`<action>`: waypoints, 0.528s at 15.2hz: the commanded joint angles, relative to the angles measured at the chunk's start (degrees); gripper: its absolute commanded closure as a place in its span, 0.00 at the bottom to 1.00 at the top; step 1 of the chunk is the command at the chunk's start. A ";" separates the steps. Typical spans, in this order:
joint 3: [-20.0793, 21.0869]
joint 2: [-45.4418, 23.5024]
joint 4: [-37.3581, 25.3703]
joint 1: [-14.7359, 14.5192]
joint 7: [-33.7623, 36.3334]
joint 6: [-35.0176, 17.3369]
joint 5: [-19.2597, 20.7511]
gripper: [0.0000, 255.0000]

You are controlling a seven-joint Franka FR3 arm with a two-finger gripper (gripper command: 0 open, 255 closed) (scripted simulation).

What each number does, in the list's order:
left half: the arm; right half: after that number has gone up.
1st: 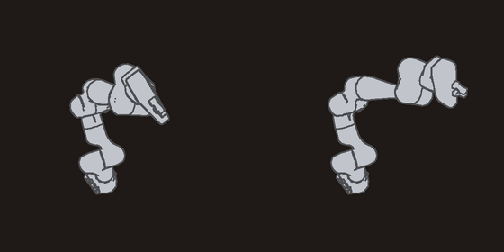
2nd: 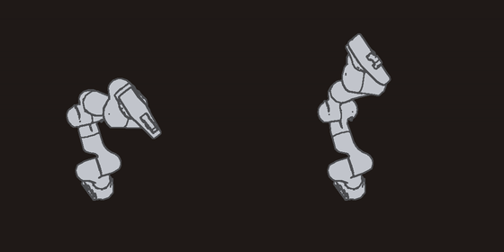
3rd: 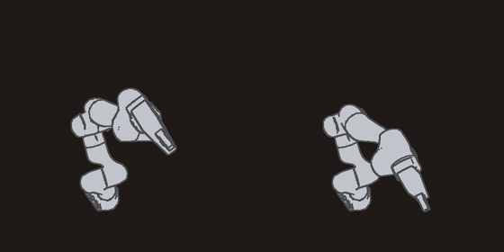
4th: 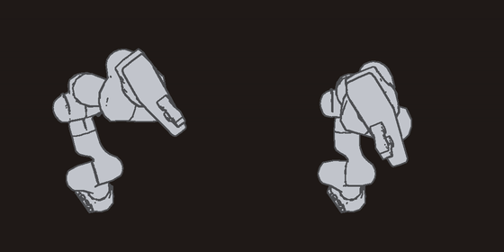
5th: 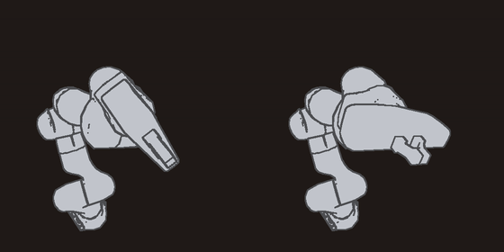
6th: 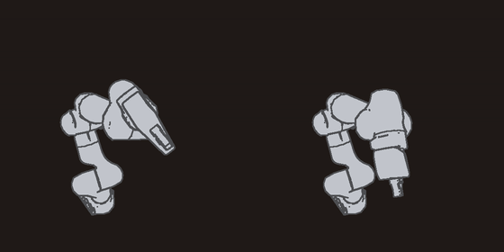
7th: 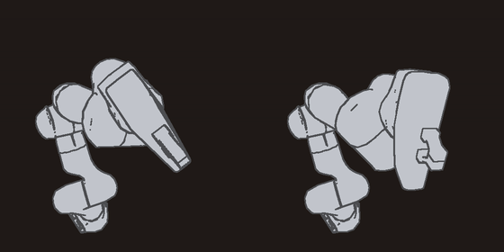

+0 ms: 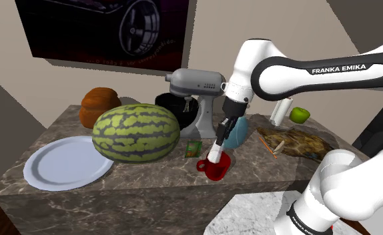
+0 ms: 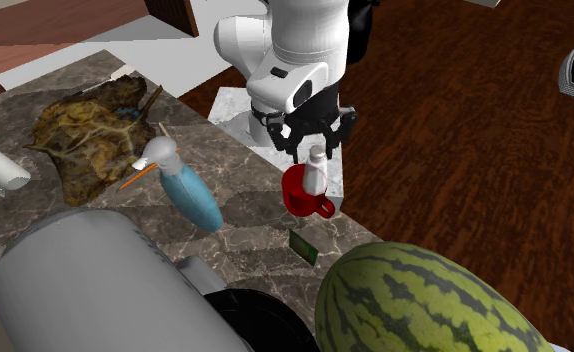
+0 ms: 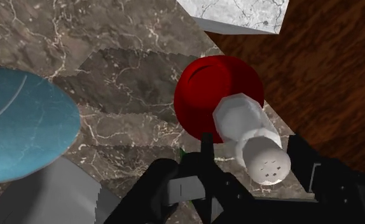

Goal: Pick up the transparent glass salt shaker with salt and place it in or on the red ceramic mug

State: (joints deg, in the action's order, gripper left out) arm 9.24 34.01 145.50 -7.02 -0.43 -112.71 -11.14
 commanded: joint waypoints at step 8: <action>-0.78 0.89 -4.73 0.35 0.20 6.17 0.77 0.00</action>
State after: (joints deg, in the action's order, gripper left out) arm 8.63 34.84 142.45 -6.76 -0.34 -108.36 -10.56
